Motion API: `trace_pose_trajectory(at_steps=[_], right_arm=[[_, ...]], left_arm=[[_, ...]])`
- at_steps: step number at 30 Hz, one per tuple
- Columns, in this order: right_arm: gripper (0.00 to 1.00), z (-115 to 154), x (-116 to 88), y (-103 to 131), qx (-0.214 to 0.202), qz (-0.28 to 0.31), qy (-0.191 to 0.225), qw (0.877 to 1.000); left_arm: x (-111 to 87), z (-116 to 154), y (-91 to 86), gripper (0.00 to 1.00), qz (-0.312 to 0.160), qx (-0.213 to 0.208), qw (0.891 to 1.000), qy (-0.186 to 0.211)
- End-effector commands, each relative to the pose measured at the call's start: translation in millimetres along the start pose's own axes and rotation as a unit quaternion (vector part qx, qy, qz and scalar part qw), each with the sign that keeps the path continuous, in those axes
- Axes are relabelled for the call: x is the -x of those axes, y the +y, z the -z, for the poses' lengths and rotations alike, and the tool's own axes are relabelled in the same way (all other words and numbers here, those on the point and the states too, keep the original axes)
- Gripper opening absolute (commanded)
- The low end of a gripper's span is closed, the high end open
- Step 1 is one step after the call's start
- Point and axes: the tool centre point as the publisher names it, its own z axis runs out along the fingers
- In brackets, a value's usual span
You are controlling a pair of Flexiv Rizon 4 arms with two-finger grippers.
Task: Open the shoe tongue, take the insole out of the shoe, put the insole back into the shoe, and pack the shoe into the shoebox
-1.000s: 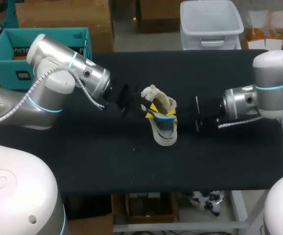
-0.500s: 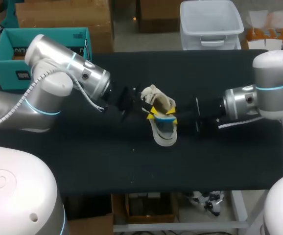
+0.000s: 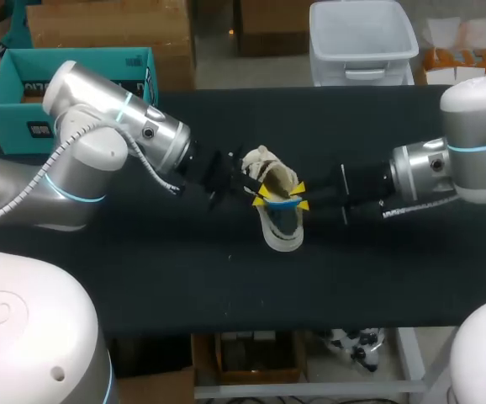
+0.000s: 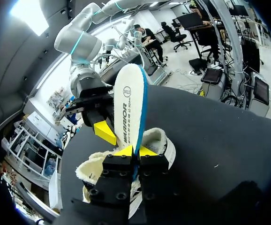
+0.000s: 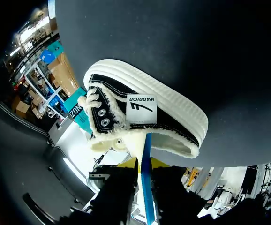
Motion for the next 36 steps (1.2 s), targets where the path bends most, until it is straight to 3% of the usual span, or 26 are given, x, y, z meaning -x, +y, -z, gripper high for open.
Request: trace_pose_trajectory(at_steps=[1, 11, 21, 23, 24, 26, 27, 28, 29, 34, 36], right_arm=[[0.0, -7, 2, 4, 0.002, 0.001, 0.003, 1.0], [0.0, -19, -1, 31, 0.002, -0.002, -0.006, 1.0], [0.0, -18, -3, 35, 0.007, -0.003, -0.011, 1.0], [0.0, -18, -3, 35, 0.008, -0.003, -0.012, 1.0], [0.0, -18, -3, 35, 0.008, -0.003, -0.012, 1.0], [0.0, -17, -3, 34, 0.01, -0.003, -0.013, 1.0], [0.0, -16, -3, 34, 0.012, -0.004, -0.014, 1.0], [0.0, -16, -3, 35, 0.013, -0.004, -0.015, 1.0], [0.0, -16, -3, 35, 0.014, -0.005, -0.015, 1.0], [0.0, -15, -3, 35, 0.018, -0.006, -0.017, 1.0], [0.0, -14, -3, 35, 0.018, -0.006, -0.018, 1.0]], left_arm=[[-1.2, -1, 3.2, 0.0, 0.002, 0.005, 1.0, -0.005], [13.0, -7, 26.5, 0.0, 0.032, 0.024, 0.999, -0.008], [8.5, -6, 33.8, 0.0, 0.043, 0.03, 0.999, 0.0], [6.9, -5, 32.0, 0.23, 0.043, 0.028, 0.999, 0.002], [6.1, -4, 30.4, 0.44, 0.043, 0.027, 0.999, 0.003], [4.2, -2, 25.5, 0.73, 0.041, 0.017, 0.999, 0.006], [3.3, -1, 22.2, 0.76, 0.04, 0.011, 0.999, 0.006], [2.4, 1, 18.7, 0.73, 0.038, 0.007, 0.999, 0.005], [1.6, 2, 15.0, 0.62, 0.034, 0.003, 0.999, 0.005], [-1.1, 5, -0.2, 0.0, 0.019, -0.011, 1.0, 0.002], [-1.9, 4, -4.1, 0.0, 0.015, -0.012, 1.0, 0.003]])
